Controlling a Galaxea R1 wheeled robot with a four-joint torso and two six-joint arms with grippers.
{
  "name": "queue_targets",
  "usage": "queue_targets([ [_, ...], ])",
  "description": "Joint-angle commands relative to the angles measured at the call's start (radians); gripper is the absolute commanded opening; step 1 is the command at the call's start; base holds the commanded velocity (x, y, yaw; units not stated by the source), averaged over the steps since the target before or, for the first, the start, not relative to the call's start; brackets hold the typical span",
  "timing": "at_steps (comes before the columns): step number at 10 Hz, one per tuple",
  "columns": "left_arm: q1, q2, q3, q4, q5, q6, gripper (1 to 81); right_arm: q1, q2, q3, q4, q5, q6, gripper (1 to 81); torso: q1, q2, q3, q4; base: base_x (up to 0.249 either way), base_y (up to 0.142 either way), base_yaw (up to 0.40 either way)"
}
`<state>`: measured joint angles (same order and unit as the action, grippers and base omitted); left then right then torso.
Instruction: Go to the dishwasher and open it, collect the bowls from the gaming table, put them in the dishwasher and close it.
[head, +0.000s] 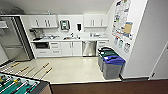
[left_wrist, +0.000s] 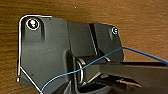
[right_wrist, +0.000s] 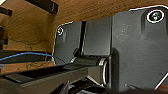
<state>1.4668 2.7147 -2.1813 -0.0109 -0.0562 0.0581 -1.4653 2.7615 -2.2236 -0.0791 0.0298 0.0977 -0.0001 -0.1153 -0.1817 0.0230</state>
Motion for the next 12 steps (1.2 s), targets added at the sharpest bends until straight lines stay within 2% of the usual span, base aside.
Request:
queue_targets([
  [1, -0.047, -0.018, 0.014, 0.005, 0.052, 0.012, 81.1, 0.05, -0.01, 0.015, 0.006, -0.048, -0.003, 81.1, 0.0, 0.0, 0.0, 0.0, 0.18, 0.0, 0.0],
  [12, -0.047, -0.021, 0.011, 0.002, 0.052, 0.012, 81.1, 0.056, -0.009, 0.016, 0.006, -0.047, -0.004, 81.1, 0.0, 0.0, 0.0, 0.0, 0.184, 0.0, 0.0],
])
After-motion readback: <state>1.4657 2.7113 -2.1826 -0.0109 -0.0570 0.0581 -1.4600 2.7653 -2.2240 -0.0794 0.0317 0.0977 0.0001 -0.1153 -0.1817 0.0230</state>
